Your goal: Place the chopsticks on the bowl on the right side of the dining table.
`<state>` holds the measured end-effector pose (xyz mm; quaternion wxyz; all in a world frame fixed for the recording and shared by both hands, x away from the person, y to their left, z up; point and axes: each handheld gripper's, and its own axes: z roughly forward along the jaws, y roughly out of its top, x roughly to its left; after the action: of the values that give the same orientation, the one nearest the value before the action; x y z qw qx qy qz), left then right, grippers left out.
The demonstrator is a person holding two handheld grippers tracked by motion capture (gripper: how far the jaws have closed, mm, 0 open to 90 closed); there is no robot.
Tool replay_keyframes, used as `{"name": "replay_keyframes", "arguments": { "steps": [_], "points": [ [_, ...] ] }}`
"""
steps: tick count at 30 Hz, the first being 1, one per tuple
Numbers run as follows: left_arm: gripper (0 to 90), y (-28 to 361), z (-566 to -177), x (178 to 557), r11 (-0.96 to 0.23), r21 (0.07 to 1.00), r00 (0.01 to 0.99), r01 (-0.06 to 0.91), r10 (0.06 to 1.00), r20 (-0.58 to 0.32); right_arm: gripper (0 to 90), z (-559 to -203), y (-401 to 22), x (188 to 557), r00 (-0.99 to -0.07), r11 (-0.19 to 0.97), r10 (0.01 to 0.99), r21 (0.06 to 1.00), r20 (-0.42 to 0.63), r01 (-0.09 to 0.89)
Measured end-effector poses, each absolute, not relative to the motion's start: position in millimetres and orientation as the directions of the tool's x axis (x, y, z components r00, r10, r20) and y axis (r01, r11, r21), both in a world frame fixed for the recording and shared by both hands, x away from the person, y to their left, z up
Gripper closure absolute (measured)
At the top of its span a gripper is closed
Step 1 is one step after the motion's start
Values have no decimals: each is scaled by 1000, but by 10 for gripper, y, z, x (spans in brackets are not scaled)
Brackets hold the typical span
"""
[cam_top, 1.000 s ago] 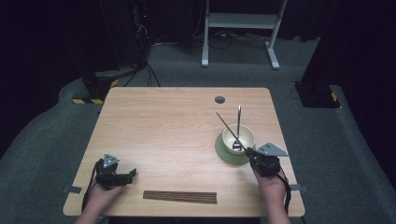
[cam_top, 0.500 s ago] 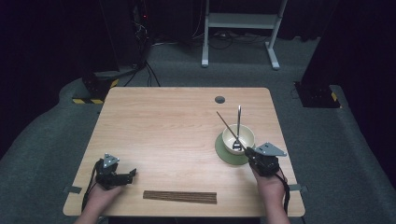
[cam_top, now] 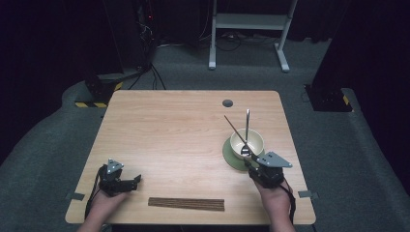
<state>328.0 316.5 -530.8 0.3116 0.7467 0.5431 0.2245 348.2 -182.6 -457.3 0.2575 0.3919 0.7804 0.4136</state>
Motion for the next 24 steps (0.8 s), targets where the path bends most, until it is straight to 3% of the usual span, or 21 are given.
{"name": "replay_keyframes", "arguments": {
  "steps": [24],
  "points": [
    [40, 3166, -5308, 3275, -217, 709, 312, 671, 950, -4, 658, -5003, -984, 3138, -797, 480, 603, 780, 40, 402]
  ]
}}
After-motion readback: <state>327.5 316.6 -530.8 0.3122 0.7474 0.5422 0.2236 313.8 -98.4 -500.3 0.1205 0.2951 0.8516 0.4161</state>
